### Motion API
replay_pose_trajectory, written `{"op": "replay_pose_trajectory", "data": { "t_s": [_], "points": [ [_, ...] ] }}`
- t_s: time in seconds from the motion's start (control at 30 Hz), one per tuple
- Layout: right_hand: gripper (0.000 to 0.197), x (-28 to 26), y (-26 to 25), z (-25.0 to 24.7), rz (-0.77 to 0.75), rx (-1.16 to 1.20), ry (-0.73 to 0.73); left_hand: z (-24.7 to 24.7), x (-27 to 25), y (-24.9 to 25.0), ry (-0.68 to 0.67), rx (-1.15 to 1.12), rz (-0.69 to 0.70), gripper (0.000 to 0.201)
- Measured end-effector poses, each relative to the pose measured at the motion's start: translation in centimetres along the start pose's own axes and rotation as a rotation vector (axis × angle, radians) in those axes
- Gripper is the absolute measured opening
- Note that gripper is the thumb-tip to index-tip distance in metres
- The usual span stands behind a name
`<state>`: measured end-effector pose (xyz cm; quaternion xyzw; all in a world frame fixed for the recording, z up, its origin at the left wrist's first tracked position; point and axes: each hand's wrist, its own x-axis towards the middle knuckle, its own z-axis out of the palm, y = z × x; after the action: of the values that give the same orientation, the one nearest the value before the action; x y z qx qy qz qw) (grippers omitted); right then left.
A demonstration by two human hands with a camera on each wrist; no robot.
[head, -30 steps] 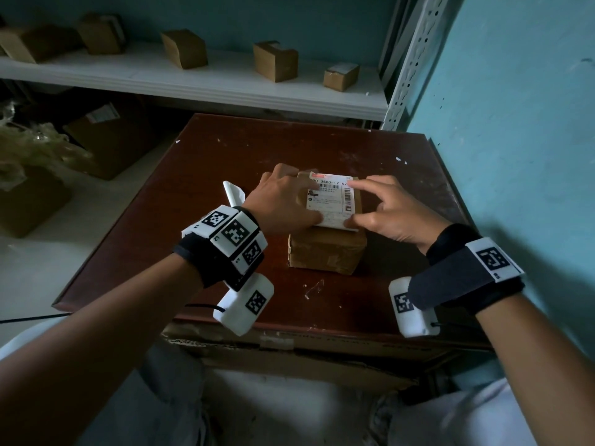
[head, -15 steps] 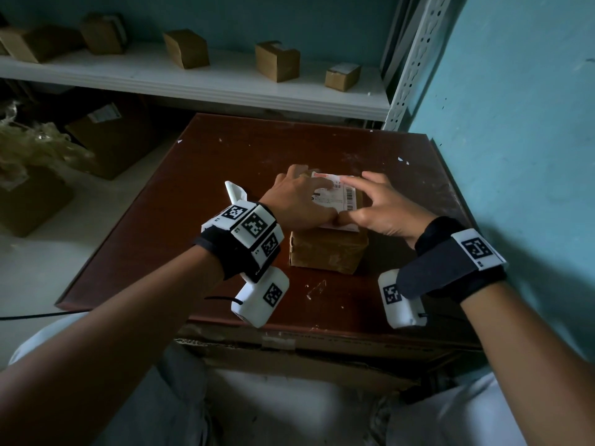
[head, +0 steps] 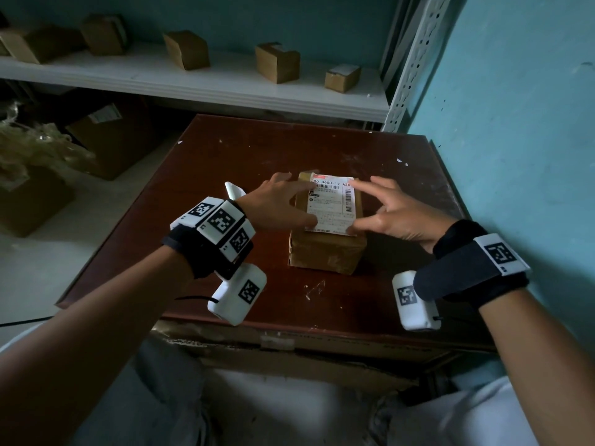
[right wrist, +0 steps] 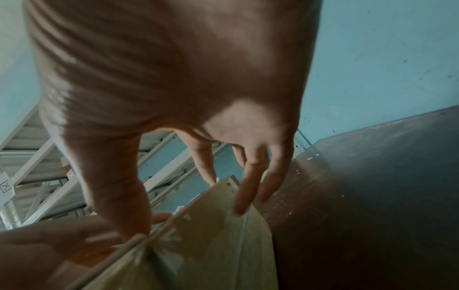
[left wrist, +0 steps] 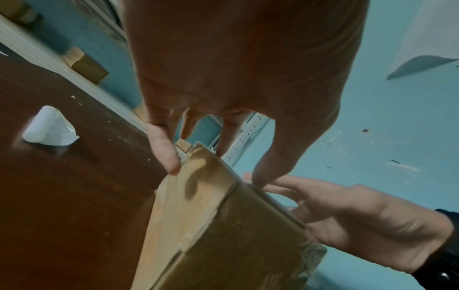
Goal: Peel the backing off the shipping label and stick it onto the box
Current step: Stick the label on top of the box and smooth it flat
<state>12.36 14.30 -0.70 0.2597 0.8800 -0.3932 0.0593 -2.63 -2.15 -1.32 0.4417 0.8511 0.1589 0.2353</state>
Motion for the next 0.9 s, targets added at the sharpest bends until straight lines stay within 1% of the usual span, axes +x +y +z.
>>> {"op": "replay_pose_trajectory", "data": {
  "t_s": [0.07, 0.13, 0.17, 0.23, 0.3, 0.53, 0.67, 0.7, 0.8, 0.9],
  "points": [
    [0.084, -0.2, -0.3, 0.2, -0.011, -0.062, 0.015, 0.1, 0.0, 0.0, -0.022, -0.024, 0.011, 0.08],
    [0.077, -0.5, -0.7, 0.4, -0.045, -0.187, 0.034, 0.1, 0.0, 0.3, -0.042, -0.071, 0.038, 0.086],
    [0.075, -0.7, -1.0, 0.6, -0.065, -0.248, 0.035, 0.1, 0.0, 0.4, -0.046, -0.096, 0.052, 0.085],
    [0.071, -0.9, -1.4, 1.0, -0.109, -0.351, 0.018, 0.2, 0.1, 0.5, -0.038, -0.125, 0.065, 0.076],
    [0.069, -1.0, -1.8, 1.3, -0.152, -0.411, -0.001, 0.2, 0.2, 0.7, -0.027, -0.144, 0.072, 0.072],
    [0.064, -1.4, -2.1, 1.8, -0.23, -0.406, -0.059, 0.3, 0.6, 1.0, -0.015, -0.218, 0.079, 0.07],
    [0.06, -1.4, -2.2, 2.2, -0.242, -0.414, -0.083, 0.3, 0.4, 1.0, -0.009, -0.231, 0.054, 0.086],
    [0.059, -1.4, -2.2, 2.3, -0.244, -0.418, -0.089, 0.3, 0.5, 1.1, -0.003, -0.234, 0.058, 0.086],
    [0.058, -1.3, -2.4, 2.6, -0.244, -0.434, -0.099, 0.4, 0.9, 1.0, 0.015, -0.269, 0.069, 0.073],
    [0.057, -1.2, -2.6, 2.8, -0.243, -0.426, -0.102, 0.5, 1.0, 0.9, 0.008, -0.318, 0.083, 0.068]
  ]
}}
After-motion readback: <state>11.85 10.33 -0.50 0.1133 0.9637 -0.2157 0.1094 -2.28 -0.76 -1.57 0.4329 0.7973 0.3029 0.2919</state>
